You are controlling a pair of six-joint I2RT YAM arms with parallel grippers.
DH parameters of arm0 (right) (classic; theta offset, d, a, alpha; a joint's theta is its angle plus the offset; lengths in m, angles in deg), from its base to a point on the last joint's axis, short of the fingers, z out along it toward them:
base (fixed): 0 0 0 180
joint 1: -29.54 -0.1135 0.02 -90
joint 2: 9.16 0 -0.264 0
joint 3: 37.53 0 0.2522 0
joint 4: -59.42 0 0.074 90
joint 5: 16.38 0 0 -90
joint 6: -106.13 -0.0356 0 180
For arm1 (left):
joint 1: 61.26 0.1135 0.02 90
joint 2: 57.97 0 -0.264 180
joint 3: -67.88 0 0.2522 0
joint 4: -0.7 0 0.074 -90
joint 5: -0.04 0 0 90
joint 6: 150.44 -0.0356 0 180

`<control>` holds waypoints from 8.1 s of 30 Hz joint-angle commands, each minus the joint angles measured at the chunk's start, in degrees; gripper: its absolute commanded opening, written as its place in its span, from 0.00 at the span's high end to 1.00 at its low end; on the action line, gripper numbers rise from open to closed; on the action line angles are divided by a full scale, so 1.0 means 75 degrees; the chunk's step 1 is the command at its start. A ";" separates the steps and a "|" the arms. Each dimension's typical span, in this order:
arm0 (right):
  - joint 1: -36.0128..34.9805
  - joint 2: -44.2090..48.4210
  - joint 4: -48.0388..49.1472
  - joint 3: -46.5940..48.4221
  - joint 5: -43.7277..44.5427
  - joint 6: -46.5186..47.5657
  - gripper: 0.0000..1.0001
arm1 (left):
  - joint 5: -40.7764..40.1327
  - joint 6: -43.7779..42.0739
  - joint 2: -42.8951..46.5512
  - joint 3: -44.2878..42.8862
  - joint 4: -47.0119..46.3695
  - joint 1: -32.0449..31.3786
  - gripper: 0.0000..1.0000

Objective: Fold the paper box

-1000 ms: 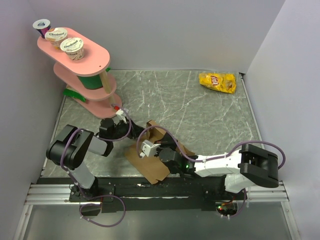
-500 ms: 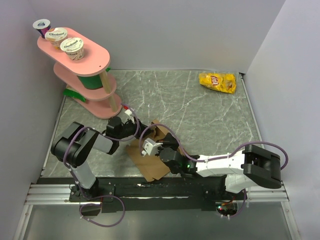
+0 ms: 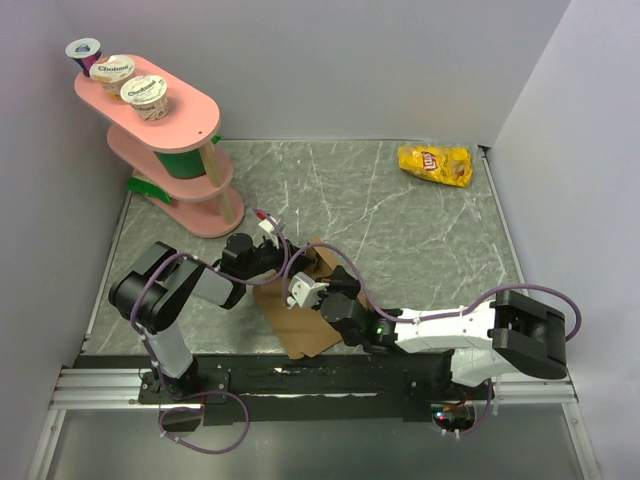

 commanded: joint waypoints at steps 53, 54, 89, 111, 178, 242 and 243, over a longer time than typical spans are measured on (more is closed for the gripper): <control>-0.0548 -0.0687 -0.0367 0.0022 -0.0530 -0.2259 1.00 | -0.2850 0.1388 -0.0251 -0.0772 -0.0815 -0.1249 0.99; -0.0548 -0.0605 -0.0356 0.0033 -0.0448 -0.2411 1.00 | -0.2687 0.1330 -0.0216 -0.0481 -0.1315 -0.1273 0.99; 0.1326 0.3642 -0.2451 0.0182 -0.0848 -0.6768 0.22 | -0.4089 -0.0510 0.1038 0.1303 -0.1144 -0.2386 0.99; 0.2065 0.1141 -0.1668 0.0011 -0.0271 -0.7545 0.23 | -0.5977 -0.0546 0.0863 0.0518 0.0215 -0.3405 0.99; 0.4058 0.0486 -0.2618 -0.0130 -0.6436 -0.7862 0.41 | -0.3869 -0.1378 0.0184 -0.3126 0.9005 -0.2714 0.99; 0.3776 0.0064 -0.2148 -0.1056 -0.4737 -0.8869 0.71 | -0.5697 -0.0031 -0.2268 -0.5318 1.1548 -0.3371 0.87; 0.3765 0.0052 -0.2160 -0.1033 -0.4737 -0.8893 0.71 | -0.5650 0.0028 -0.2197 -0.5318 1.1536 -0.3336 0.84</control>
